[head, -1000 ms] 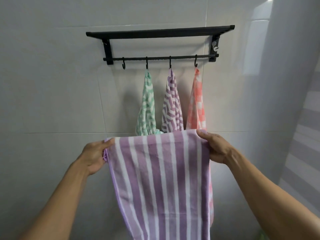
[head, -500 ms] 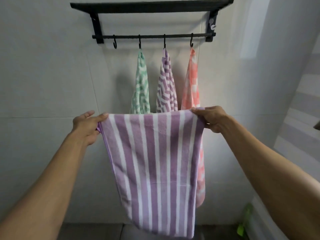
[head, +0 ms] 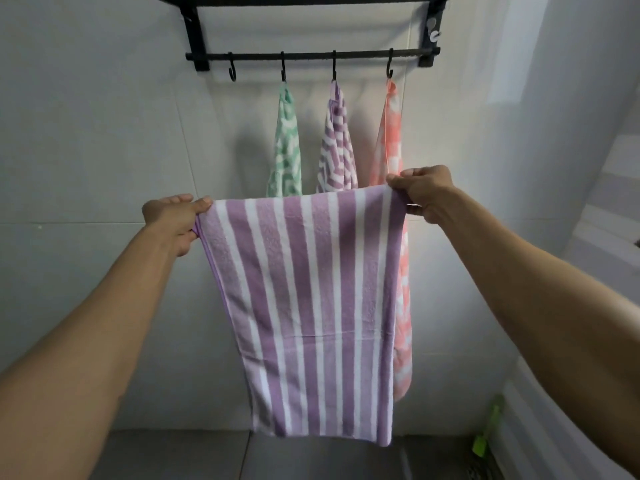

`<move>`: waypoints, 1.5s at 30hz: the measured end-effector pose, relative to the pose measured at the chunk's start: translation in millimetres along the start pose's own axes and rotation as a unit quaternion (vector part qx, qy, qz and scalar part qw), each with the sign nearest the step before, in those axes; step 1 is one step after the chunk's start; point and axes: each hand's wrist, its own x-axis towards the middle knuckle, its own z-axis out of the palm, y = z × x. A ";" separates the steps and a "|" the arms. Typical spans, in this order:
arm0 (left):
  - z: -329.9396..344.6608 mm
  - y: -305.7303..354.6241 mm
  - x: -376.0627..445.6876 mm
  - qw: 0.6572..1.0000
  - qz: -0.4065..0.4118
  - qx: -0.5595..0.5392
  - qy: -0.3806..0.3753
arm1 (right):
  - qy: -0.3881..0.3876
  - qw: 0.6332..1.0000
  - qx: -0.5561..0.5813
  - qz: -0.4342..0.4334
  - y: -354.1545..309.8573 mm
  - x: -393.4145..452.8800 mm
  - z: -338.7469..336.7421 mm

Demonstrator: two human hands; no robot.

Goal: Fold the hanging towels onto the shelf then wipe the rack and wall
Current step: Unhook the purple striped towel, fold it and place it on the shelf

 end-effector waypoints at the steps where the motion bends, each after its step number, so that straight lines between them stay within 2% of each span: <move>1: 0.1 0.7 0.6 1.000 0.001 0.002 -0.001 | -0.009 1.000 -0.001 0.001 0.0 -0.4 0.4; 6: 0.3 5.4 0.1 0.999 0.016 0.032 -0.012 | -0.049 0.999 -0.020 0.009 1.6 1.0 -3.6; 12: 0.2 5.8 -3.7 0.995 0.043 0.094 -0.012 | -0.053 0.998 -0.045 0.005 2.3 0.4 -6.3; 20: -12.3 4.4 0.6 0.983 0.075 0.137 -0.096 | -0.071 0.995 -0.074 0.005 0.7 -1.2 -14.2; 26: -18.7 1.8 3.1 0.965 0.086 0.199 -0.146 | -0.117 0.979 -0.165 0.010 0.6 -6.5 -20.1; 31: -23.6 -4.7 8.8 0.927 0.115 0.342 -0.103 | -0.130 0.963 -0.234 -0.030 3.6 -9.3 -16.7; 35: -25.4 -8.1 6.2 0.908 0.150 0.388 -0.056 | -0.130 0.950 -0.277 -0.055 10.6 -6.0 -14.9; 39: -28.8 6.1 8.8 0.916 0.169 0.356 -0.074 | -0.149 0.963 -0.220 -0.044 5.1 -4.0 -13.7; 41: -25.7 28.2 14.4 0.945 0.183 0.258 -0.082 | -0.145 0.980 -0.113 -0.070 -12.5 0.5 -15.7; 43: -23.3 37.9 10.5 0.971 0.151 0.117 -0.141 | -0.174 0.982 0.006 -0.072 -20.8 0.0 -20.7; 45: -25.6 11.4 0.0 0.972 0.082 0.111 -0.192 | -0.229 0.972 -0.037 -0.025 0.6 -9.8 -20.9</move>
